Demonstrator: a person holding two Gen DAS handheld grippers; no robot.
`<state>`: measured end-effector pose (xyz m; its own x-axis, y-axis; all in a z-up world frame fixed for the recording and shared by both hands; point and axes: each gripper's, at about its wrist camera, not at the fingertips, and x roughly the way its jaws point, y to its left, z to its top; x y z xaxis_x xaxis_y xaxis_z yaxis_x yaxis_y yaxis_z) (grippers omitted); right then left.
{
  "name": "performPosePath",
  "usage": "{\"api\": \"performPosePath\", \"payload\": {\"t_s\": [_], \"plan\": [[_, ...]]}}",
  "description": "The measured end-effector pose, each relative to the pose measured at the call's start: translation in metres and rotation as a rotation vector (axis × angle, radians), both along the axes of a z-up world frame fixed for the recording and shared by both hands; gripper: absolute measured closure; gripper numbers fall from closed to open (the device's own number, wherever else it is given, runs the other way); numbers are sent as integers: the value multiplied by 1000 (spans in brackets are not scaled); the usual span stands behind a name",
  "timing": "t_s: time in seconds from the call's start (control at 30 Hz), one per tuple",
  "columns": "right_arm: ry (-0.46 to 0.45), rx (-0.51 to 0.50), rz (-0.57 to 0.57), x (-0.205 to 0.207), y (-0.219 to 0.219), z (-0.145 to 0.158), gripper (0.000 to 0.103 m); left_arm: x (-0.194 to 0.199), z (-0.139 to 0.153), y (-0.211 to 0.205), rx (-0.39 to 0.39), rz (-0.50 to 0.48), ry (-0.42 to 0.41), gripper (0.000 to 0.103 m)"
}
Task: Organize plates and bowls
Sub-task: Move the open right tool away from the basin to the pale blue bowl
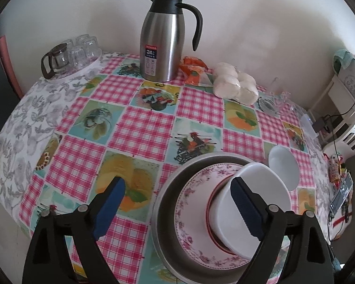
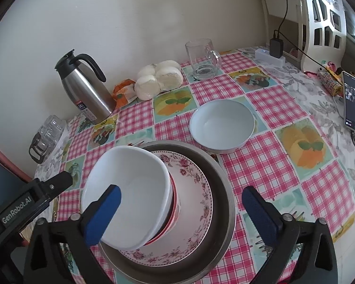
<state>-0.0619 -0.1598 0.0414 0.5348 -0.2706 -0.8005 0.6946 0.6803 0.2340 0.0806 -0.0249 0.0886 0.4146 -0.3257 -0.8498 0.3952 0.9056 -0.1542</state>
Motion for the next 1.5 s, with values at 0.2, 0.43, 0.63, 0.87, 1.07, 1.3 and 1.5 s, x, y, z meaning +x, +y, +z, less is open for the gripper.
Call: {"api": "performPosePath", "payload": {"t_s": [0.2,0.43,0.63,0.87,1.07,1.3,1.5], "plan": [[-4,2,8,1,1,-1,0,0,-1,1,0,3,3,10],[-2,0,6,1,1,-2,0,0,-4,-1,17,-2,7,2],[2,4,9,0,0,-3,0,1,-4,-1,24,-2,9,2],[6,11,8,-1,-3,-3,0,-1,-2,-1,30,1,4,2],[10,4,-25,-10,-14,-2,0,-6,1,-6,29,5,3,2],[17,3,-75,-27,-35,-2,0,-25,6,-27,23,-30,-4,2],[6,24,-128,-46,-56,-2,0,-49,12,-54,22,-86,-22,2]]}}
